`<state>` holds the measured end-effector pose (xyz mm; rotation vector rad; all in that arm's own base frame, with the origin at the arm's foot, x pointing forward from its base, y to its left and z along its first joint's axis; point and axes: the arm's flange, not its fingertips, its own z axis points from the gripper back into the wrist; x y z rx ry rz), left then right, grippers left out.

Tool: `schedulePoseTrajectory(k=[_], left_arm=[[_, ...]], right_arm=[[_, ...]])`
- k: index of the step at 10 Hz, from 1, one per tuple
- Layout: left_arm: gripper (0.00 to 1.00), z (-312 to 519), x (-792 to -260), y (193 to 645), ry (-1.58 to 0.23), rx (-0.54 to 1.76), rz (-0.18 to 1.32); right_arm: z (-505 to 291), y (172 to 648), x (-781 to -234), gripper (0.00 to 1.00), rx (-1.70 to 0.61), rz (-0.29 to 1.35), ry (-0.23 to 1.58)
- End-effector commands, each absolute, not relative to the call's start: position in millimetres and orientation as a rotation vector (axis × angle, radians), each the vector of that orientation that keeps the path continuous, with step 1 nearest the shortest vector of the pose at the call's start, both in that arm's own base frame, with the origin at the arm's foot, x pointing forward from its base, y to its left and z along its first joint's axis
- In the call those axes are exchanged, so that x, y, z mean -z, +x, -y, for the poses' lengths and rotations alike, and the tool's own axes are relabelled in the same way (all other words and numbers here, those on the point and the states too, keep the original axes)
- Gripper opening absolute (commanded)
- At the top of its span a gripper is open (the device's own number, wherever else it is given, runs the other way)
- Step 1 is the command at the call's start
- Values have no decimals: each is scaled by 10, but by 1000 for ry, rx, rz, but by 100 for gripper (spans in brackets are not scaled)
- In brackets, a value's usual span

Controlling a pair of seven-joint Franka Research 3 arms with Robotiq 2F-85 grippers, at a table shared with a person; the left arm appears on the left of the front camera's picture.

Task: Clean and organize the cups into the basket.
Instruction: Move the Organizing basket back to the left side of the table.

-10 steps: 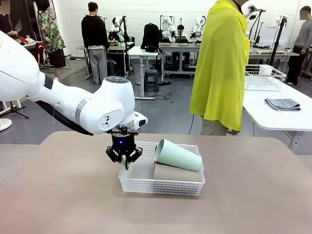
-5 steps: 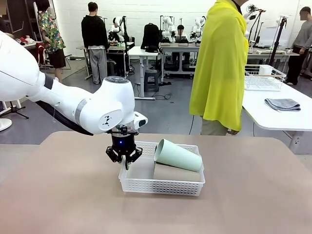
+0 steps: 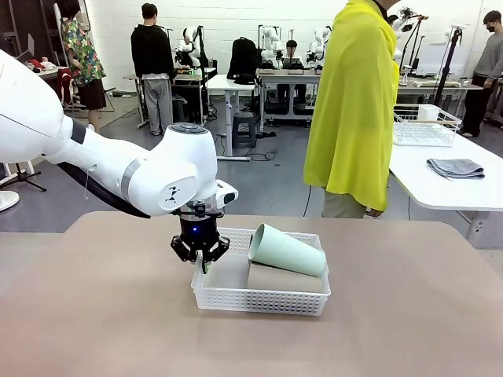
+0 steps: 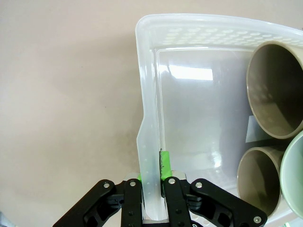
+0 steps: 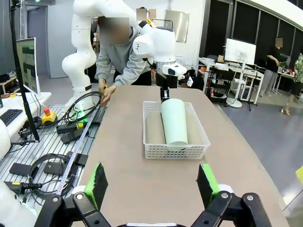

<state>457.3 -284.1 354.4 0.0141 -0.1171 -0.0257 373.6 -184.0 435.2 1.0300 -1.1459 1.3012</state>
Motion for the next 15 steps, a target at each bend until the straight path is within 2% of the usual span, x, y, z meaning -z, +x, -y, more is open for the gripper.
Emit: schedulePoseTrajectory(k=[1,2,3,6,8,10,14,15], left_arm=[[0,2847,-3563,4573,17,27,119],[0,2847,-3563,4573,17,27,119],[0,2847,-3563,4573,17,27,119],[0,2847,-3563,4573,17,27,119],[0,2847,-3563,4573,17,27,119],[0,2847,-3563,4573,17,27,119],[0,2847,-3563,4573,17,27,119],[0,2847,-3563,4573,17,27,119]], right_arm=[[1806,3701,-4347,100,-1285,1144,1033],[1840,3736,-4352,100,-1301,1146,1030],[1915,3709,-4386,100,-1208,1045,1167],[2298,3699,-4468,100,-717,731,1332],[2630,3705,-4460,100,-502,622,1299],[2879,3687,-4401,100,-390,598,1188],[3018,3687,-4299,100,-355,593,1138],[3040,3677,-4287,100,-333,540,1151]])
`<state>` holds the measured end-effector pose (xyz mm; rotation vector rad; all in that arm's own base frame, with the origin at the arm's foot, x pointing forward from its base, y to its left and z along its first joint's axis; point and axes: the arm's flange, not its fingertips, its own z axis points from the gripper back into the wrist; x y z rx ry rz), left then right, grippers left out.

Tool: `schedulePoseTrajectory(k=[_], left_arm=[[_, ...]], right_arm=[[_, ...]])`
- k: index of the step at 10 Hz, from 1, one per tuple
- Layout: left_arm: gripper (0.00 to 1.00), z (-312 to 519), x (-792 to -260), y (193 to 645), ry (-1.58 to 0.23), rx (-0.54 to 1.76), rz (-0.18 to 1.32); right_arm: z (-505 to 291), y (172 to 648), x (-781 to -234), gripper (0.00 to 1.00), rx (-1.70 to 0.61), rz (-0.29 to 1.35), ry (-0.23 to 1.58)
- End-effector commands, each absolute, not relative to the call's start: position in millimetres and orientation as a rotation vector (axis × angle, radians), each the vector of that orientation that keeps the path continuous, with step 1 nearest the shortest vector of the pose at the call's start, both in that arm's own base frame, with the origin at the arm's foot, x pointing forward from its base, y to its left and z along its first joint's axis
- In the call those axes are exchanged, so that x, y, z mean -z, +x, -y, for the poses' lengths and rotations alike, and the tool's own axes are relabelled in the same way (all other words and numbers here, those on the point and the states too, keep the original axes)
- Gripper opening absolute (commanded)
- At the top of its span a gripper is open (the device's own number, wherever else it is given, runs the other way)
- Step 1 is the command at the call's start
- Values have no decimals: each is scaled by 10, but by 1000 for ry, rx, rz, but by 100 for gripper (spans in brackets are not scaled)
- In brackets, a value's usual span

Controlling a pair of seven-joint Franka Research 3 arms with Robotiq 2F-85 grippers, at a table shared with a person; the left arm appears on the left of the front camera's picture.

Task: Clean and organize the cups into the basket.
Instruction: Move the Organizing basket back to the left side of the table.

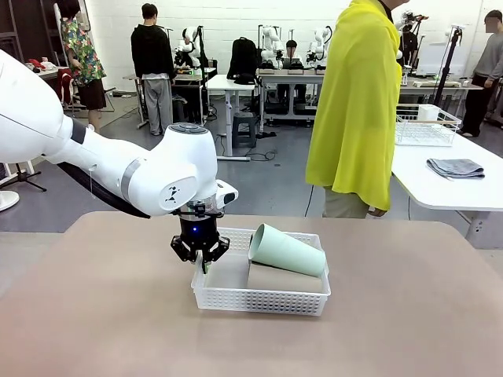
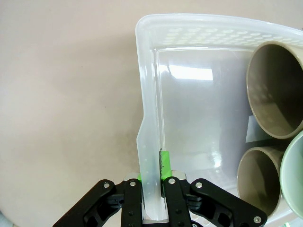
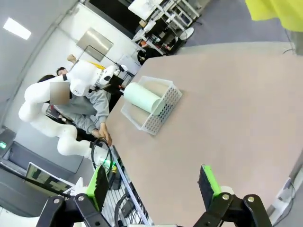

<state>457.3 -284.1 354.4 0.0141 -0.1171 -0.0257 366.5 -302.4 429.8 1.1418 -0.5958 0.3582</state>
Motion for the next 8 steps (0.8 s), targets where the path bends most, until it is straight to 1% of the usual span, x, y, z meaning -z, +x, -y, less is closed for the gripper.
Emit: schedulePoseTrajectory(k=[1,2,3,4,7,8], left_arm=[[0,2847,-3563,4573,17,27,119],[0,2847,-3563,4573,17,27,119],[0,2847,-3563,4573,17,27,119],[0,2847,-3563,4573,17,27,119],[0,2847,-3563,4573,17,27,119],[0,2847,-3563,4573,17,27,119]], right_arm=[[3055,3668,-4276,100,-306,486,1159],[3084,3677,-4229,100,-251,453,1164],[3100,3667,-4158,100,-203,388,1171],[3130,3649,-4108,100,-167,356,1143],[3230,3592,-4072,100,-124,367,1113],[3129,3607,-4025,100,-162,384,1133]])
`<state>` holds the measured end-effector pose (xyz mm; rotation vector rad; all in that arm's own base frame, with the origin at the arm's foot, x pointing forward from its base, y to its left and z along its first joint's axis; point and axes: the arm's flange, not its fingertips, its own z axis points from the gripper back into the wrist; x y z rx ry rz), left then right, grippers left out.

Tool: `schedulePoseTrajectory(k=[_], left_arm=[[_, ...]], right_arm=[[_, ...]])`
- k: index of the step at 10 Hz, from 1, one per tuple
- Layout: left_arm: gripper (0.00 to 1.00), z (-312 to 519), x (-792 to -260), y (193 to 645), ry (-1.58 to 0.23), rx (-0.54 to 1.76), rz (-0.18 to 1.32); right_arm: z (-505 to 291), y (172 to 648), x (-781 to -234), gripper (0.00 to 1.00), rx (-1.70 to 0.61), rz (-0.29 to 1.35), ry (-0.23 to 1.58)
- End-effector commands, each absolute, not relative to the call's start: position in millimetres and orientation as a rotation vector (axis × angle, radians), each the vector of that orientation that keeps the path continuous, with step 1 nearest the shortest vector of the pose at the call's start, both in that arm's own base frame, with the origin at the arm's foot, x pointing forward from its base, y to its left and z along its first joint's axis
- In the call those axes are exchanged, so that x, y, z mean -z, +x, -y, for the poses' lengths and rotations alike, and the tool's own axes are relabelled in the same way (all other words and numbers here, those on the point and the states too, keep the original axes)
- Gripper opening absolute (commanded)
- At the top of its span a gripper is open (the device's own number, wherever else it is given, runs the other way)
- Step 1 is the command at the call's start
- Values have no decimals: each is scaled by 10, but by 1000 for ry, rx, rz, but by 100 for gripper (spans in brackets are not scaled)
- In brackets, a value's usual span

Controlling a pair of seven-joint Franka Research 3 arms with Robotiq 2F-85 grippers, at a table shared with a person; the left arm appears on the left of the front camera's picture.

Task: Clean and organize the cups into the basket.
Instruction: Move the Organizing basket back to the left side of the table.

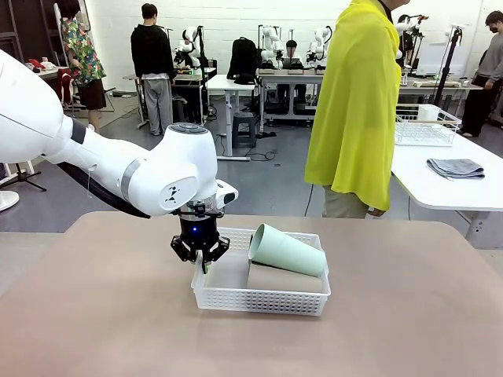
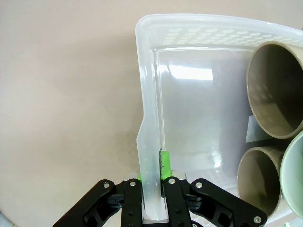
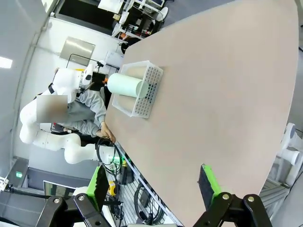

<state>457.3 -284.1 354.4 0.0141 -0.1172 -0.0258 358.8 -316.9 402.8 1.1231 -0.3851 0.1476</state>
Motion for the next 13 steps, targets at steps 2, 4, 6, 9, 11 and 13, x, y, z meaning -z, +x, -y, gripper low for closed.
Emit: schedulePoseTrajectory(k=[2,4,6,9,11,13], left_arm=[[0,2847,-3563,4573,17,27,119],[0,2847,-3563,4573,17,27,119],[0,2847,-3563,4573,17,27,119],[6,2681,-3691,4589,51,45,140],[6,2559,-3820,4606,89,34,158],[6,2417,-3889,4644,135,14,151]], right_arm=[[3129,3607,-4025,100,-162,384,1133],[3129,3607,-4025,100,-162,384,1133],[3129,3607,-4025,100,-162,384,1133],[3129,3607,-4025,100,-162,384,1133],[3129,3607,-4025,100,-162,384,1133],[3129,3607,-4025,100,-162,384,1133]])
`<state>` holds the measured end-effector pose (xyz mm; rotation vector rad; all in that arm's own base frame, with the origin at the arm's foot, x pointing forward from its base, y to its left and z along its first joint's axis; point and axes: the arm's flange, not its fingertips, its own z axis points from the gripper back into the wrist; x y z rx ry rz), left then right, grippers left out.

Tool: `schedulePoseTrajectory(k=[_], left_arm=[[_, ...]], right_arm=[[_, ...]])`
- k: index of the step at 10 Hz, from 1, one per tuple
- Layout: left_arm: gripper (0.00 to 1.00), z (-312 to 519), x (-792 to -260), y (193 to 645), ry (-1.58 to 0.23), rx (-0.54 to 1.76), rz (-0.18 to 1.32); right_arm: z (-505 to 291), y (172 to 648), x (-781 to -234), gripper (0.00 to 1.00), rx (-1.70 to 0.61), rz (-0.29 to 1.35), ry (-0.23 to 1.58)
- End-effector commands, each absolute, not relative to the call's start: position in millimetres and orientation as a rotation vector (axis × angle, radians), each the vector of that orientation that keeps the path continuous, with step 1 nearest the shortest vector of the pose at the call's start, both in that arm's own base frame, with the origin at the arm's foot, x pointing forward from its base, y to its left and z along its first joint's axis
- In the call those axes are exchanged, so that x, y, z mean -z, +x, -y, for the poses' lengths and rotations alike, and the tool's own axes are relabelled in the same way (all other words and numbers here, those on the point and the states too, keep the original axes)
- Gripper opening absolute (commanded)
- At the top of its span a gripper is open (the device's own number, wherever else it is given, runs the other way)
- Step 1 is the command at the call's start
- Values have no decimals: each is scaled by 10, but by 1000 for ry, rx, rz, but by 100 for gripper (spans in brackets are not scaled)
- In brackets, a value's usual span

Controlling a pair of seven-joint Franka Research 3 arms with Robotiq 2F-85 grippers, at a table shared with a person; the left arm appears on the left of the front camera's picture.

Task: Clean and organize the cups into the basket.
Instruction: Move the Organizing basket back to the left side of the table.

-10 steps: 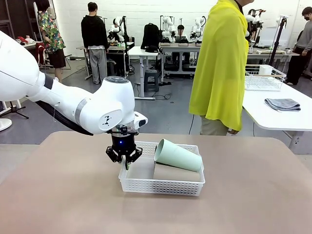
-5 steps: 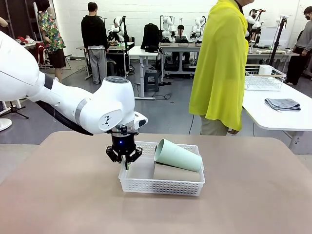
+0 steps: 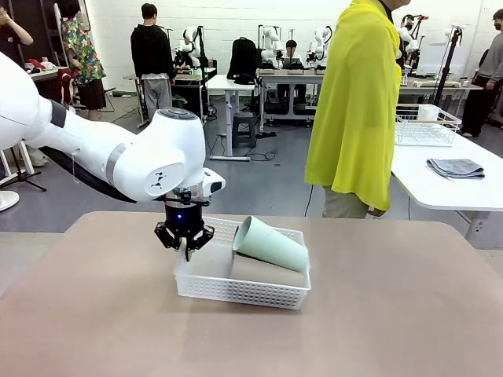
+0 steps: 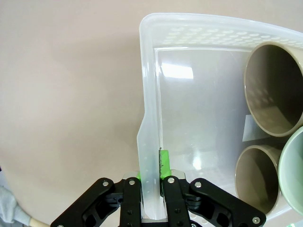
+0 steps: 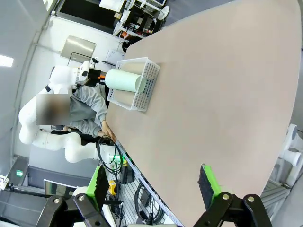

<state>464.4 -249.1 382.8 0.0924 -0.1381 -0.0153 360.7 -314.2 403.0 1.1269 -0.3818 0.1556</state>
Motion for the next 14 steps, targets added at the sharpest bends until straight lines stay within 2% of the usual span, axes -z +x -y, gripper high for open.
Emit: schedulePoseTrajectory(k=[1,9,14], left_arm=[[6,2326,-3907,4662,158,-2,149],[6,1475,-4069,4584,261,-46,150],[6,1619,-4028,4631,226,-57,129]], right_arm=[[3129,3607,-4025,100,-162,384,1133],[3129,3607,-4025,100,-162,384,1133],[3129,3607,-4025,100,-162,384,1133]])
